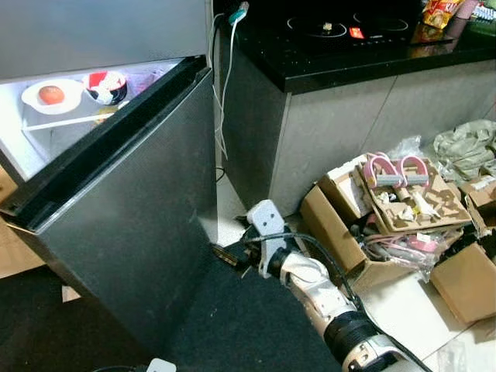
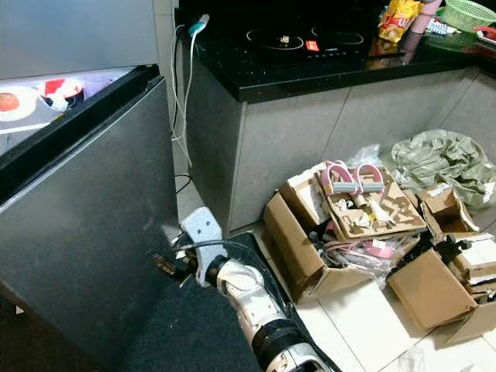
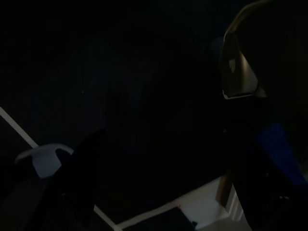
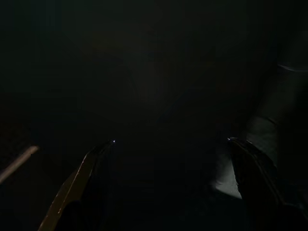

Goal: Restocking fridge

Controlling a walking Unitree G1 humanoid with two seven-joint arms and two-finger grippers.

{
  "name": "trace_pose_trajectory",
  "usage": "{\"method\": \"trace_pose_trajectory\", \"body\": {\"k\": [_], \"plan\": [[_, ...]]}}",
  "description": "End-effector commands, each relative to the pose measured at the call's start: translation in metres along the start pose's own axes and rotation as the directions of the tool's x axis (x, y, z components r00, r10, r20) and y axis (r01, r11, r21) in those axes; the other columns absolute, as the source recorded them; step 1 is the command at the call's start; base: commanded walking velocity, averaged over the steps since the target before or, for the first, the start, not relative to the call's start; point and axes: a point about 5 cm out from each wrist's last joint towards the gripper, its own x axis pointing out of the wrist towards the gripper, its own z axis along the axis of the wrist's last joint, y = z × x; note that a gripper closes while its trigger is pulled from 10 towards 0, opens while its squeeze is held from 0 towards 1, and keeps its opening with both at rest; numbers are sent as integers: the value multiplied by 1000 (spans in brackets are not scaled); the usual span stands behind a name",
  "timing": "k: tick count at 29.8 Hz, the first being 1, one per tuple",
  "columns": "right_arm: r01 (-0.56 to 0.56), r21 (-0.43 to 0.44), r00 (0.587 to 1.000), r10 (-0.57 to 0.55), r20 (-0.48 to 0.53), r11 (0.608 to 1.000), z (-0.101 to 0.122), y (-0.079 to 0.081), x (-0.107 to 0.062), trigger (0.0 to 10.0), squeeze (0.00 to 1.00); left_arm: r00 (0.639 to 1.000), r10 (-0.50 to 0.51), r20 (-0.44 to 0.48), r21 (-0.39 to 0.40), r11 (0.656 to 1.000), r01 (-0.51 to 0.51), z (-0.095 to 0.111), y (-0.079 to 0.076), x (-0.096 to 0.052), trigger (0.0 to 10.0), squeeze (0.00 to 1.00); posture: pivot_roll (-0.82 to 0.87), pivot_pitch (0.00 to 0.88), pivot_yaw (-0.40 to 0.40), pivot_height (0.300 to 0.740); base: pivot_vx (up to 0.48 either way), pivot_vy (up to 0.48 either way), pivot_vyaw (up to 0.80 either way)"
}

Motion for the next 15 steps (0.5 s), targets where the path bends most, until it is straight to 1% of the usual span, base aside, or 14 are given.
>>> {"method": "trace_pose_trajectory", "body": {"k": [1,2,3,4,5,6,7,8,9,10,11,12,14,15], "plan": [[191,36,977,-186,-107,981,-32,-34,-25,10000,0,1000,7,14,-65,998,-6,0,-6,0,10000,0,1,57,-84,740,0,0,0],[279,53,949,-267,-168,959,-51,-50,-41,10000,0,1000,18,19,-93,995,-16,0,-6,0,10000,0,1,57,-84,740,0,0,0],[279,53,949,-267,-168,959,-51,-50,-41,10000,0,1000,18,19,-93,995,-16,0,-6,0,10000,0,1,57,-84,740,0,0,0],[362,75,915,-339,-219,929,-67,-62,-58,10000,0,999,29,23,-123,992,-26,0,-6,-1,10000,0,1,57,-84,740,0,0,0],[565,161,802,-492,-339,809,-106,-84,-103,10000,0,986,114,124,-229,970,-83,20,9,0,10000,0,-13,59,-88,740,0,0,0],[565,161,802,-492,-339,809,-106,-84,-103,10000,0,986,114,124,-229,970,-83,20,9,0,10000,0,-13,59,-88,740,0,0,0],[634,196,752,-538,-381,748,-119,-90,-121,10000,0,967,165,194,-274,956,-108,35,19,0,10000,0,-13,61,-89,740,0,0,0],[634,196,752,-538,-381,748,-119,-90,-121,10000,0,967,165,194,-274,956,-108,35,19,0,10000,0,-13,61,-89,740,0,0,0],[692,239,709,-578,-403,682,-129,-94,-139,10000,0,926,246,288,-325,934,-147,58,33,-4,10000,0,-14,62,-89,740,0,0,0],[720,268,687,-601,-408,641,-134,-96,-148,10000,0,889,305,341,-361,916,-175,73,42,-8,10000,0,-15,63,-90,740,0,0,0],[738,277,671,-626,-397,616,-136,-98,-155,10000,0,863,371,342,-431,878,-206,79,53,-10,10000,0,-24,65,-90,740,0,0,0],[738,277,671,-626,-397,616,-136,-98,-155,10000,0,863,371,342,-431,878,-206,79,53,-10,10000,0,-24,65,-90,740,0,0,0],[750,284,660,-654,-369,597,-135,-100,-161,10000,0,835,450,316,-525,816,-241,83,68,-12,10000,0,-28,64,-90,740,0,0,0],[748,291,663,-660,-352,596,-133,-101,-160,10000,0,827,469,310,-541,802,-252,84,74,-12,10000,0,-29,60,-91,740,0,0,0]]}}
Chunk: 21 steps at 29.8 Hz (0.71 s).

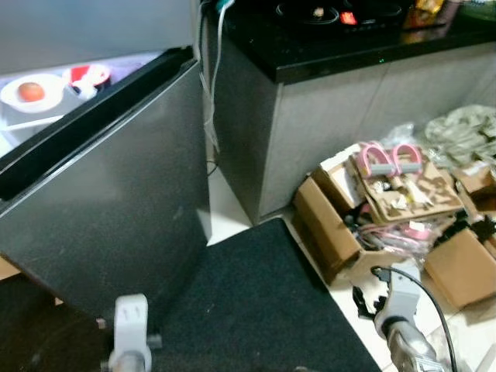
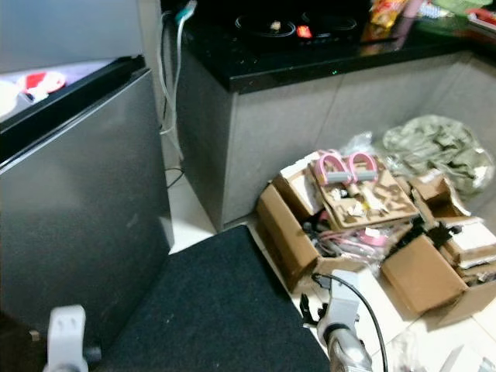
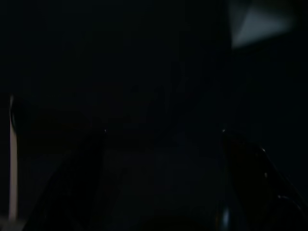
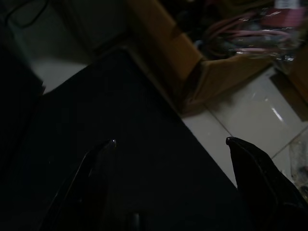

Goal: Restocking fridge

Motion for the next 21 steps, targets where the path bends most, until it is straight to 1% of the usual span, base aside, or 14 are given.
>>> {"method": "trace_pose_trajectory", "body": {"k": [1,2,3,5,6,7,8,10,13,21], "plan": [[2,17,998,-3,66,1000,10,0,0,10000,0,993,83,-79,-29,996,-85,-18,20,-5,10000,0,-29,60,-91,740,0,0,0],[-14,10,996,13,85,1000,12,4,1,10000,0,995,63,-74,-12,998,-64,-15,20,-2,10000,0,-32,58,-89,740,0,0,0],[-14,10,996,13,85,1000,12,4,1,10000,0,995,63,-74,-12,998,-64,-15,20,-2,10000,0,-32,58,-89,740,0,0,0],[-37,-50,996,41,78,998,12,13,3,10000,0,996,10,-89,26,1000,-8,-19,14,-3,10000,0,-32,56,-89,740,0,0,0],[-37,-50,996,41,78,998,12,13,3,10000,0,996,10,-89,26,1000,-8,-19,14,-3,10000,0,-32,56,-89,740,0,0,0],[-53,-64,996,58,71,997,10,18,3,10000,0,993,-27,-114,64,997,35,-26,8,-7,10000,0,-29,52,-90,740,0,0,0],[-53,-64,996,58,71,997,10,18,3,10000,0,993,-27,-114,64,997,35,-26,8,-7,10000,0,-29,52,-90,740,0,0,0],[-55,-41,996,58,66,998,7,20,3,10000,0,989,-56,-140,91,993,70,-35,3,-13,10000,0,-29,52,-90,740,0,0,222],[-50,-49,998,53,47,998,0,20,1,10000,0,982,-83,-169,111,988,103,-46,-1,-21,10000,0,-26,53,-92,740,0,0,800],[-46,-60,998,49,47,997,-4,16,-2,10000,0,980,-83,-182,116,988,106,-49,0,-22,10000,0,-33,56,-94,740,0,0,800]]}}
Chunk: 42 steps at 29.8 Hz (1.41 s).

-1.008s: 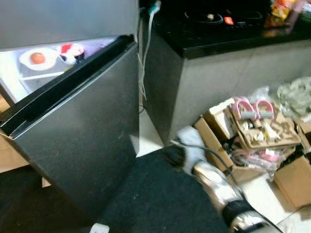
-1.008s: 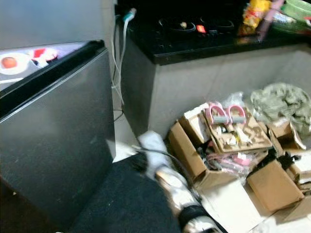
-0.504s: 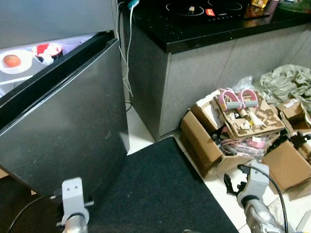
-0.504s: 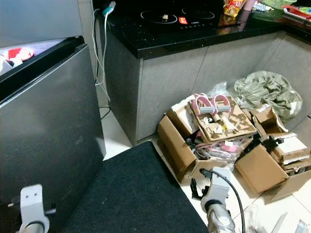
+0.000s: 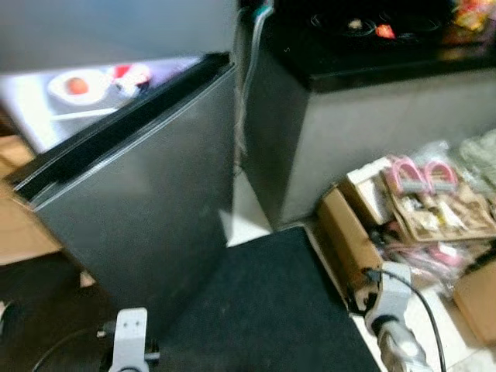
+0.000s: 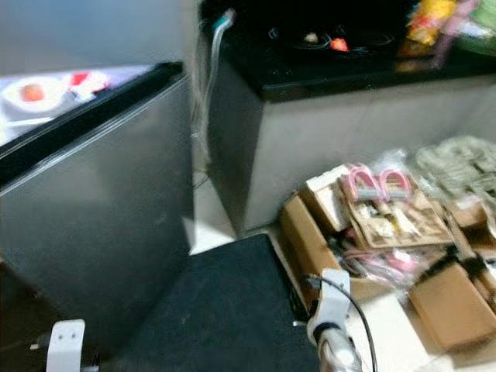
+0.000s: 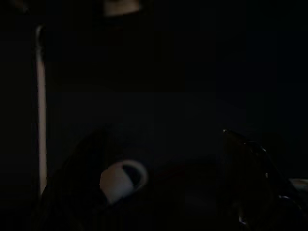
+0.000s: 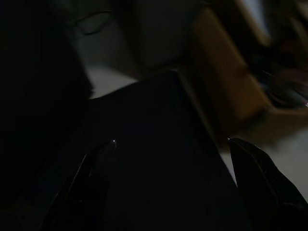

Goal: Restocking fridge

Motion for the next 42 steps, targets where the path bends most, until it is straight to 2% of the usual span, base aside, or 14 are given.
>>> {"method": "trace_pose_trajectory", "body": {"k": [1,42], "plan": [[14,-9,1000,-14,2,1000,-3,-5,-3,10000,0,1000,-14,-13,4,1000,15,-3,-3,-1,10000,0,-33,56,-94,740,0,0,800],[23,-39,1000,-24,-7,999,-7,-8,-5,10000,0,1000,-22,-15,15,1000,22,-2,-7,-1,10000,0,-35,56,-92,740,0,0,791]]}}
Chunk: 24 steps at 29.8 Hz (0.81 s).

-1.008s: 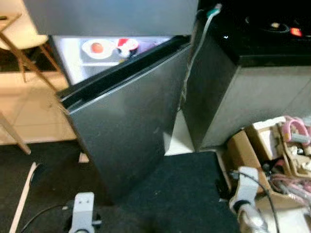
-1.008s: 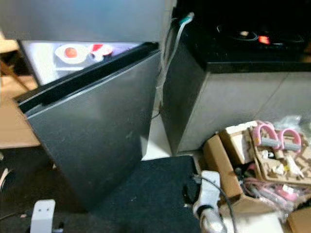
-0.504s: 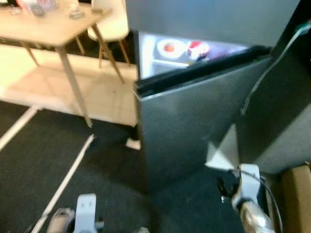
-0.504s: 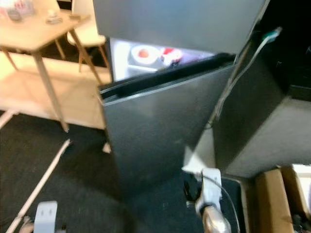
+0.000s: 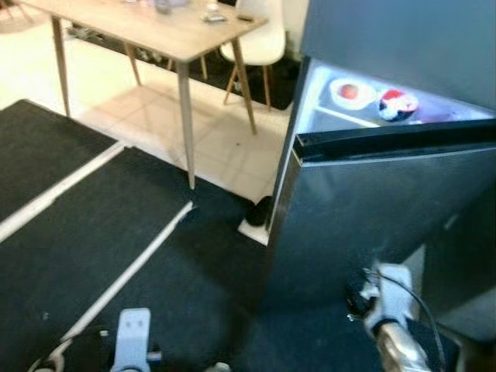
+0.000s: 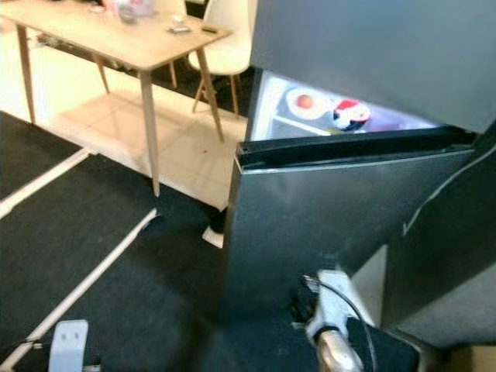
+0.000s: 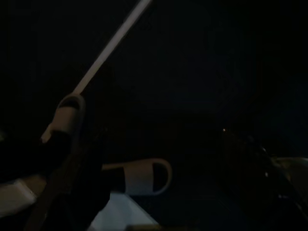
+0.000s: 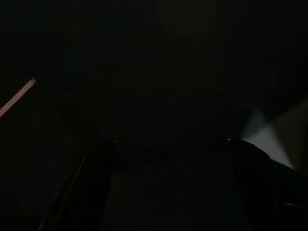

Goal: Restocking fridge

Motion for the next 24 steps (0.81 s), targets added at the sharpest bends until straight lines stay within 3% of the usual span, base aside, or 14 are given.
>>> {"method": "trace_pose_trajectory", "body": {"k": [1,9,16,20,23,24], "plan": [[14,-1,1000,-14,-6,1000,0,-4,0,10000,0,999,5,-33,-12,1000,-6,-10,0,-4,10000,0,-35,56,-92,740,0,0,781],[20,-3,1000,-20,-9,1000,-1,-5,0,10000,0,1000,8,-30,-11,1000,-9,-9,1,-3,10000,0,-35,51,-90,740,0,0,743],[30,26,1000,-30,3,999,1,-5,0,10000,0,1000,11,-25,-29,1000,-12,-6,1,-2,10000,0,-39,50,-86,740,0,0,0],[72,121,997,-76,24,990,5,-11,0,10000,0,998,-1,61,-64,998,5,20,-6,6,10000,0,-41,55,-84,740,0,0,0],[125,180,991,-130,14,976,2,-21,-2,10000,0,986,-35,162,-33,999,41,46,-14,11,10000,0,-47,60,-68,740,0,0,0],[174,214,984,-177,-5,961,-3,-31,-6,10000,0,969,-62,239,7,998,62,67,-22,13,10000,0,-53,62,-57,740,0,0,0]]}}
